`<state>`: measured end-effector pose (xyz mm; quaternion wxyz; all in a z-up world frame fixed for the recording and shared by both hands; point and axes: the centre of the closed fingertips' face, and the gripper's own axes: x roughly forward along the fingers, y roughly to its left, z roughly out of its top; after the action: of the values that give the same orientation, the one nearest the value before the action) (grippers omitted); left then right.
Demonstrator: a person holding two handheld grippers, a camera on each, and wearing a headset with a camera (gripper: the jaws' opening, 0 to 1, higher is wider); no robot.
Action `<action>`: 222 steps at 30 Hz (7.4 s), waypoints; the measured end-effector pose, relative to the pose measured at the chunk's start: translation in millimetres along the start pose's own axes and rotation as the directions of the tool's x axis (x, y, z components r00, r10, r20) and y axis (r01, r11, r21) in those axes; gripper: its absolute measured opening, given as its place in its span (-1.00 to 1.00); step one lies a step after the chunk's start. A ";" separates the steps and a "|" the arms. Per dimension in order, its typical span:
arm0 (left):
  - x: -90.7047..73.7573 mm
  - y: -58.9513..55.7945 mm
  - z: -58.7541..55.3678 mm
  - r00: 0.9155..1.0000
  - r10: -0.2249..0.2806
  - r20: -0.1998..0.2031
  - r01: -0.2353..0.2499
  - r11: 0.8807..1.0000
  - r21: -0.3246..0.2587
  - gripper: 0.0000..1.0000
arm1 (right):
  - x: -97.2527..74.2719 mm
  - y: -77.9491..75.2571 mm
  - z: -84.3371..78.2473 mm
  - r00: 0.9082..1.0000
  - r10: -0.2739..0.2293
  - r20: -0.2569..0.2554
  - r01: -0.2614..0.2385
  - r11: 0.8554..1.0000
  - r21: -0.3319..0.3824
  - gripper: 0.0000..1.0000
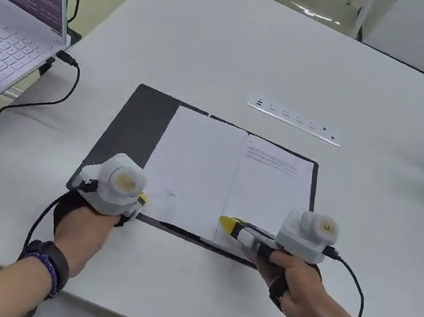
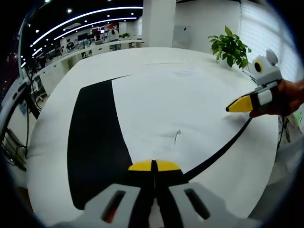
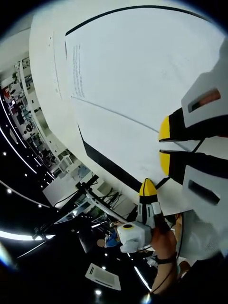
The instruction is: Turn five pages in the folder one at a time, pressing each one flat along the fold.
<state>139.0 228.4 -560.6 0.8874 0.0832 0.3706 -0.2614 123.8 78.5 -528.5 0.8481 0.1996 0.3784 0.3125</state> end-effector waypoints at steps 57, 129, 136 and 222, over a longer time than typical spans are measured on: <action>-3.1 2.7 0.9 0.999 -0.028 -0.022 0.026 0.995 -0.100 -1.00 | 75.4 -41.5 86.6 0.976 0.008 0.219 -0.031 0.994 0.101 -1.00; 1.1 4.9 2.0 0.999 -0.041 -0.016 0.041 0.999 -0.033 -1.00 | 119.5 -115.7 185.8 0.870 -0.203 0.450 0.062 0.950 0.307 -1.00; 0.4 5.3 2.1 0.999 -0.039 -0.014 0.038 0.998 -0.055 -1.00 | 118.5 -113.1 181.4 0.879 -0.187 0.439 0.055 0.954 0.295 -1.00; -1.5 3.8 2.6 0.999 -0.052 0.004 0.052 0.990 -0.133 -1.00 | 15.4 -7.4 -6.2 0.986 0.048 0.160 -0.081 0.975 0.208 -1.00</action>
<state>141.7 231.3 -557.9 0.8838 0.0142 0.3891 -0.2594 129.9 84.2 -544.6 0.8379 0.3252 0.3366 0.2810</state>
